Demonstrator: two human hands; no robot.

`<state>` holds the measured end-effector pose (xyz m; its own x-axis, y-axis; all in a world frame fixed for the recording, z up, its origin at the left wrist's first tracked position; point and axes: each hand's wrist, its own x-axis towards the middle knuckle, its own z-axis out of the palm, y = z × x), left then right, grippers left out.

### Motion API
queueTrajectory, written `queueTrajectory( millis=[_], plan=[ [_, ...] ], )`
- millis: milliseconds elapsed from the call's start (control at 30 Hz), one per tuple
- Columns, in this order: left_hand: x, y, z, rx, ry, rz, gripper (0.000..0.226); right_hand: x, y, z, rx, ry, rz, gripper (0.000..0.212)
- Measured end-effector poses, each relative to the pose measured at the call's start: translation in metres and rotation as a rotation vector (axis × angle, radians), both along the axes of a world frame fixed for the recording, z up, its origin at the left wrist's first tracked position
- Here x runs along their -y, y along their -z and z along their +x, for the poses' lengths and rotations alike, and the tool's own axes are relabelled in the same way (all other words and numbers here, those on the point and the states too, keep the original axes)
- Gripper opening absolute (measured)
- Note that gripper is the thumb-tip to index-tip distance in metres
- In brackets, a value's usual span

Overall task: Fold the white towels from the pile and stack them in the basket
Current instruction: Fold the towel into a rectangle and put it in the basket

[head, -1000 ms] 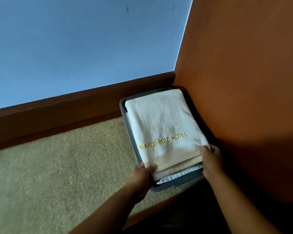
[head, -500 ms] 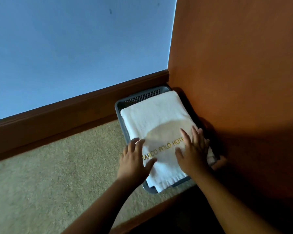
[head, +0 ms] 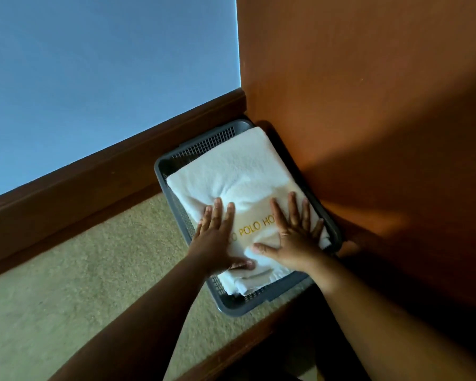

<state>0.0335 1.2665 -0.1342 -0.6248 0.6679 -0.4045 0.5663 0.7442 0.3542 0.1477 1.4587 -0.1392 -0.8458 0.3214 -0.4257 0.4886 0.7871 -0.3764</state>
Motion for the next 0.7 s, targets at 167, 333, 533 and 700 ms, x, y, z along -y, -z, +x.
queueTrajectory(
  millis=[167,333,533,700],
  plan=[
    [0.001,0.002,0.002,-0.025,-0.001,0.011,0.151,-0.001,0.000,-0.001,0.017,-0.008,-0.009,0.122],
    [0.017,-0.002,0.033,-0.116,0.018,0.002,0.138,0.006,-0.010,0.010,0.028,-0.002,0.032,0.129],
    [0.103,0.002,0.096,-0.135,-0.012,-0.065,0.098,0.047,-0.027,0.031,0.092,0.009,0.130,0.138],
    [0.258,-0.016,0.122,-0.091,-0.322,-0.125,0.100,0.158,-0.064,0.007,-0.140,-0.172,0.217,0.091]
  ],
)
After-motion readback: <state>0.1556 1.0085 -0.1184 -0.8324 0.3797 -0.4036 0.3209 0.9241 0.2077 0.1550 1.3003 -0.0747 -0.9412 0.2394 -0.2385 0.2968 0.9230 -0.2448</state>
